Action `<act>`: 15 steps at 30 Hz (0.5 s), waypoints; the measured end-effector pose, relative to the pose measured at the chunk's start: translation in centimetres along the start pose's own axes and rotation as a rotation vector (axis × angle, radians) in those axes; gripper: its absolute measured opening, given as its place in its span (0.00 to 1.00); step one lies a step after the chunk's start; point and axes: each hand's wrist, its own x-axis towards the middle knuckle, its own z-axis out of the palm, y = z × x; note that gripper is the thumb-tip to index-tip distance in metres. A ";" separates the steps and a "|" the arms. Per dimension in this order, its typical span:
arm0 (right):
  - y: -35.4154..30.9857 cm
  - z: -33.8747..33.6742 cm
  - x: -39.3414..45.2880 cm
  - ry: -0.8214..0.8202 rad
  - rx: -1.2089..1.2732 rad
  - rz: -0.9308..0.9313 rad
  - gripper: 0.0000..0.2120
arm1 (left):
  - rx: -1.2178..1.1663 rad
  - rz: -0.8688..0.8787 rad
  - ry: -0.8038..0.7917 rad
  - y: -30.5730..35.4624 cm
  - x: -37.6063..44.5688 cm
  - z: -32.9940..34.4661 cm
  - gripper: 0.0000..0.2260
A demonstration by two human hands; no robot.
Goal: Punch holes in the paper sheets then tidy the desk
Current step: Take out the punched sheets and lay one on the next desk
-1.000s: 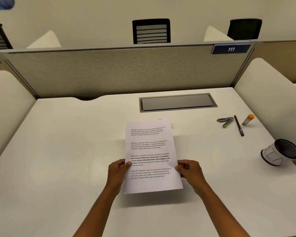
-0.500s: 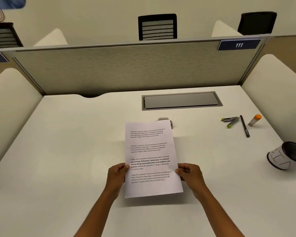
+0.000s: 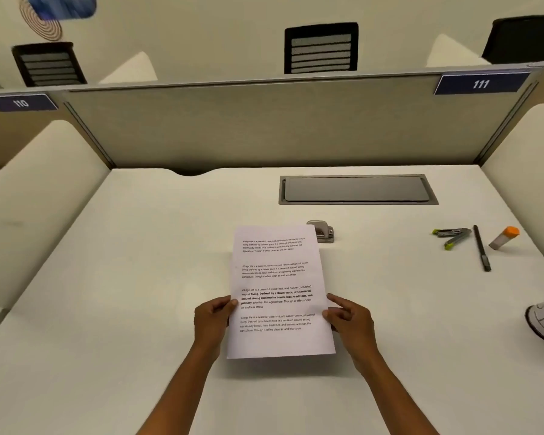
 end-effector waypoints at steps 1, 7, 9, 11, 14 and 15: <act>-0.1 0.3 0.1 0.001 -0.009 -0.011 0.18 | -0.004 0.011 0.013 0.0 0.1 -0.1 0.07; -0.7 2.1 0.2 0.055 -0.028 -0.078 0.16 | -0.055 0.083 0.024 0.3 0.8 -1.3 0.04; -1.2 3.3 0.2 0.085 -0.008 -0.094 0.14 | -0.078 0.114 0.013 0.7 1.2 -2.1 0.04; -1.7 4.8 0.1 0.115 0.027 -0.100 0.11 | -0.100 0.141 0.000 1.1 1.7 -3.1 0.04; -2.7 7.5 -0.2 0.142 0.059 -0.117 0.08 | -0.145 0.177 -0.017 2.1 2.7 -5.0 0.06; -3.1 8.5 -0.3 0.140 0.068 -0.123 0.07 | -0.156 0.193 -0.023 2.4 3.2 -5.8 0.07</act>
